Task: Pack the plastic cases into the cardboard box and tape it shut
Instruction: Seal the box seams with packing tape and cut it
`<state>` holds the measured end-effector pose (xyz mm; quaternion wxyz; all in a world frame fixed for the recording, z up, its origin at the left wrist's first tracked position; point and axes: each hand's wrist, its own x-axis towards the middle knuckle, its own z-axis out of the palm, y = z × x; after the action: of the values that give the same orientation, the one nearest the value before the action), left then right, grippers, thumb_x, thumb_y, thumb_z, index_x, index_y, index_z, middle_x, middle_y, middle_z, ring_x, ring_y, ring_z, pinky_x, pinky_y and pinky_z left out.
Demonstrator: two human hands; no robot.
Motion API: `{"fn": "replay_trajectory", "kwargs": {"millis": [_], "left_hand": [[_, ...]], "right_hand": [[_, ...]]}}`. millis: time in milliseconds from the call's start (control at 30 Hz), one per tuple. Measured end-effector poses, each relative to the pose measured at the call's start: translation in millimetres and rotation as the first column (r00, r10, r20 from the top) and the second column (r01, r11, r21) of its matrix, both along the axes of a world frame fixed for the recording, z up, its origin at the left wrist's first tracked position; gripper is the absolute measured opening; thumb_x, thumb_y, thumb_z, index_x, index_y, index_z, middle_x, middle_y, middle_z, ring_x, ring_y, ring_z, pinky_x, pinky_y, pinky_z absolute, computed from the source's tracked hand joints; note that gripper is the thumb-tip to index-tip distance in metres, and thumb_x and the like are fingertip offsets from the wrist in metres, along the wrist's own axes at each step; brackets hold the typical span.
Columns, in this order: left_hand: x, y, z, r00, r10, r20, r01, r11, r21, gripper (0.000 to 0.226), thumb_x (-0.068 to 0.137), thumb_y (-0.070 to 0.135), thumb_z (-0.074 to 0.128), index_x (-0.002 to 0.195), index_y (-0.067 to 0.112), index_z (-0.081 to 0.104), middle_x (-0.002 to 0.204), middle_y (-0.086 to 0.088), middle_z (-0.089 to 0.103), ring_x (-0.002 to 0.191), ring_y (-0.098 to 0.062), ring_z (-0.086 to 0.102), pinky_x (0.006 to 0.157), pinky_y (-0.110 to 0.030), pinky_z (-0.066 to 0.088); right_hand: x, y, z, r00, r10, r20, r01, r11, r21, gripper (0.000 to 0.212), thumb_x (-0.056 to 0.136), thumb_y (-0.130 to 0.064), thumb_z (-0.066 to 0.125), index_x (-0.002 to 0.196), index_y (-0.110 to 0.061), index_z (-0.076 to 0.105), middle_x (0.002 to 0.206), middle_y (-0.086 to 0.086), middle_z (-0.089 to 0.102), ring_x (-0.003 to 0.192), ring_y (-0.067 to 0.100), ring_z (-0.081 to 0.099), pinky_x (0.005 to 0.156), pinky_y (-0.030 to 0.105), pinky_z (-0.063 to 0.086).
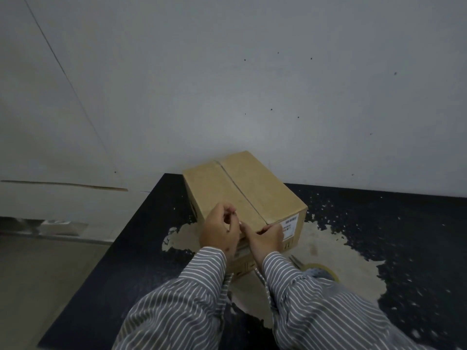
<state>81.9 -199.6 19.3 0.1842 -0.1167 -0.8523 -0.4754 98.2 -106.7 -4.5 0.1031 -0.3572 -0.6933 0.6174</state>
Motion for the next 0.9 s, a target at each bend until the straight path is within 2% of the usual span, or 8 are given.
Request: {"fn": "replay_trajectory", "kwargs": {"millis": [67,133,333,467,600,767,833,900], "left_hand": [[-12.2,-7.7,1.2,1.000,-0.018,-0.013,0.018,1.000,-0.019,0.008,0.085,0.006,0.056,0.089,0.011,0.060,0.079,0.002,0.060,0.072,-0.017,0.057,0.063,-0.026,0.047],[-24.7,-15.3,1.6,0.997,-0.069,-0.018,0.068,0.997,-0.044,0.008,0.084,0.004,0.056,0.088,0.010,0.061,0.079,0.000,0.059,0.071,-0.016,0.056,0.061,-0.020,0.043],[-56.4,-28.2,3.3,0.977,-0.210,0.049,0.215,0.966,-0.147,0.011,0.085,0.005,0.055,0.093,0.009,0.060,0.087,0.001,0.056,0.084,-0.016,0.055,0.077,-0.027,0.046],[-74.7,-30.7,-1.1,0.954,-0.267,0.137,0.296,0.914,-0.277,0.017,0.087,0.013,0.055,0.104,0.014,0.059,0.107,0.000,0.057,0.103,-0.016,0.052,0.093,-0.031,0.044],[-94.2,-29.3,-5.2,0.933,-0.300,0.199,0.358,0.834,-0.421,0.022,0.088,0.020,0.055,0.110,0.020,0.056,0.119,0.001,0.053,0.113,-0.018,0.048,0.099,-0.035,0.040],[-119.0,-29.8,-2.6,0.916,-0.311,0.254,0.401,0.730,-0.553,0.029,0.088,0.028,0.054,0.117,0.023,0.053,0.128,0.002,0.047,0.121,-0.019,0.042,0.104,-0.037,0.035],[-130.0,-32.3,-1.5,0.913,-0.294,0.283,0.408,0.690,-0.598,0.035,0.088,0.031,0.053,0.122,0.024,0.049,0.132,0.000,0.044,0.125,-0.020,0.039,0.107,-0.039,0.032],[-142.8,-34.3,0.5,0.913,-0.272,0.303,0.407,0.660,-0.632,0.043,0.088,0.035,0.053,0.128,0.024,0.044,0.138,-0.001,0.040,0.129,-0.021,0.035,0.109,-0.042,0.030]], "right_hand": [[-4.1,-3.0,-0.6,0.999,-0.034,0.031,0.033,0.999,0.033,0.055,0.061,-0.033,0.083,0.090,-0.012,0.041,0.102,0.009,0.050,0.093,0.028,0.052,0.084,0.042,0.050],[-5.9,-4.4,-2.9,0.999,-0.047,0.025,0.045,0.998,0.054,0.056,0.060,-0.032,0.083,0.091,-0.011,0.041,0.101,0.009,0.050,0.093,0.028,0.052,0.082,0.041,0.049],[-4.0,-1.3,-11.9,0.996,-0.026,-0.081,0.034,0.995,0.098,0.051,0.065,-0.026,0.081,0.073,-0.019,0.031,0.080,0.003,0.039,0.071,0.020,0.039,0.061,0.031,0.037],[-4.0,15.0,-8.4,0.996,-0.012,-0.086,0.013,1.000,0.013,0.049,0.067,-0.021,0.080,0.076,-0.017,0.033,0.085,0.009,0.048,0.079,0.024,0.048,0.075,0.045,0.049],[-5.4,34.2,-2.6,0.994,0.024,-0.109,-0.026,1.000,-0.016,0.044,0.071,-0.014,0.078,0.080,-0.015,0.036,0.086,0.006,0.050,0.082,0.022,0.051,0.074,0.038,0.050],[-6.3,50.3,-2.3,0.995,-0.015,-0.102,0.017,1.000,0.019,0.043,0.070,-0.011,0.079,0.082,-0.009,0.037,0.087,0.017,0.049,0.086,0.028,0.053,0.078,0.047,0.050],[-4.0,52.2,0.5,0.989,-0.065,-0.130,0.067,0.998,0.007,0.043,0.072,-0.007,0.077,0.093,-0.012,0.039,0.090,0.005,0.049,0.082,0.021,0.053,0.071,0.033,0.051],[-3.3,51.3,-0.4,0.979,-0.123,-0.164,0.127,0.992,0.012,0.054,0.072,-0.009,0.077,0.109,-0.016,0.039,0.102,0.005,0.050,0.093,0.022,0.055,0.079,0.036,0.053]]}}
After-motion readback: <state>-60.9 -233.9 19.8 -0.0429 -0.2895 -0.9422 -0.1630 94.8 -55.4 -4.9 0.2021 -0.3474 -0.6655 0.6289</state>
